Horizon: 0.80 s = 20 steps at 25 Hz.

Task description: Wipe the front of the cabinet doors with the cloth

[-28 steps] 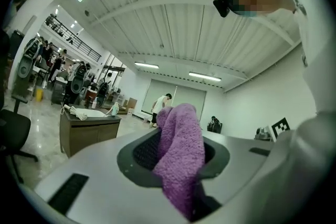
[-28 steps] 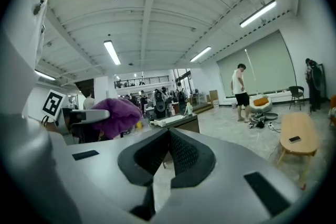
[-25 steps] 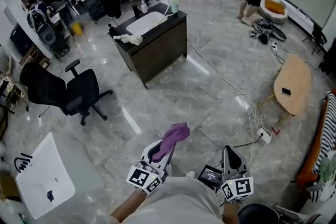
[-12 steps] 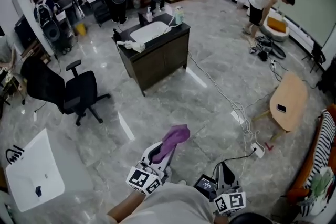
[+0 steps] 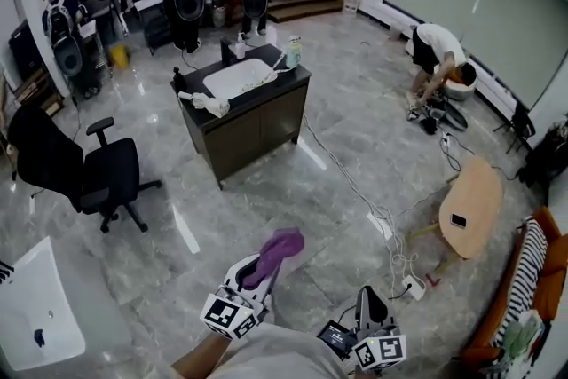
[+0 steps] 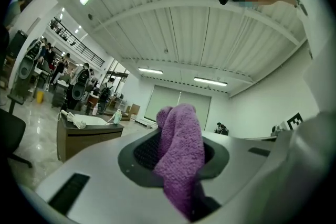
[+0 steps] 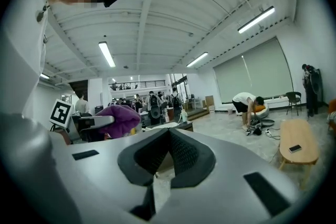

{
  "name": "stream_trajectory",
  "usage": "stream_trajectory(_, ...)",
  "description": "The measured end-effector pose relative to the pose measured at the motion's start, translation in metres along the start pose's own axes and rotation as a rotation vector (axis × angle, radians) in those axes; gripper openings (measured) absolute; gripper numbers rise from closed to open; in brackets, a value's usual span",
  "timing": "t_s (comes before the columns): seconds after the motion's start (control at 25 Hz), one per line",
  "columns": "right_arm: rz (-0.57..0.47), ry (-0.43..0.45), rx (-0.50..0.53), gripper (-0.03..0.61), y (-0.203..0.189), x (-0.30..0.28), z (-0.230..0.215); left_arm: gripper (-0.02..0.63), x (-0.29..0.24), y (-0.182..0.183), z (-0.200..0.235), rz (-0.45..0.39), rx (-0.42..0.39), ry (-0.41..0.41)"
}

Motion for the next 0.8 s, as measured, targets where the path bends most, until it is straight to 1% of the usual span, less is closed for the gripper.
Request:
stream_trajectory(0.08, -0.001, -0.008, 0.021, 0.026, 0.007, -0.023, -0.012, 0.101, -0.029, -0.003, 0.008, 0.006, -0.001, -0.037)
stream_trajectory(0.16, -0.01, -0.025, 0.026, 0.026, 0.013, -0.044, -0.024, 0.101, -0.055, -0.001, 0.01, 0.009, -0.008, -0.092)
stream_trajectory(0.24, -0.029, -0.051, 0.025, 0.026, 0.017, -0.06, -0.033, 0.101, -0.075, 0.005, 0.013, 0.006, -0.012, -0.143)
stream_trajectory(0.32, -0.049, -0.067, 0.006, 0.026, 0.016, -0.078, -0.039, 0.101, -0.092, 0.01, 0.025, 0.004, -0.028, -0.17)
stream_trajectory(0.4, -0.052, -0.064, -0.035, 0.026, 0.013, -0.091, -0.043, 0.101, -0.105, 0.012, 0.038, 0.016, -0.041, -0.161)
stream_trajectory(0.48, -0.037, -0.052, -0.071, 0.026, 0.01, -0.098, -0.049, 0.101, -0.112, 0.011, 0.047, 0.033, -0.033, -0.13)
stream_trajectory(0.56, -0.016, -0.051, -0.084, 0.026, 0.007, -0.101, -0.059, 0.101, -0.119, 0.008, 0.051, 0.048, -0.021, -0.105)
stream_trajectory(0.68, -0.006, -0.063, -0.103, 0.026, 0.005, -0.112, -0.083, 0.101, -0.134, -0.001, 0.049, 0.072, -0.018, -0.089)
stream_trajectory(0.8, 0.002, -0.057, -0.107, 0.026, 0.012, -0.135, -0.116, 0.101, -0.161, -0.003, 0.043, 0.079, -0.018, -0.068)
Point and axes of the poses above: the fingertips, and each gripper's own axes: x backward along the fingers, z to its left, y out of its top, the point moved 4 cm from there along x, backward along the fingers, and after that the axes turned 11 degrees about y, right-handed, at the moved point
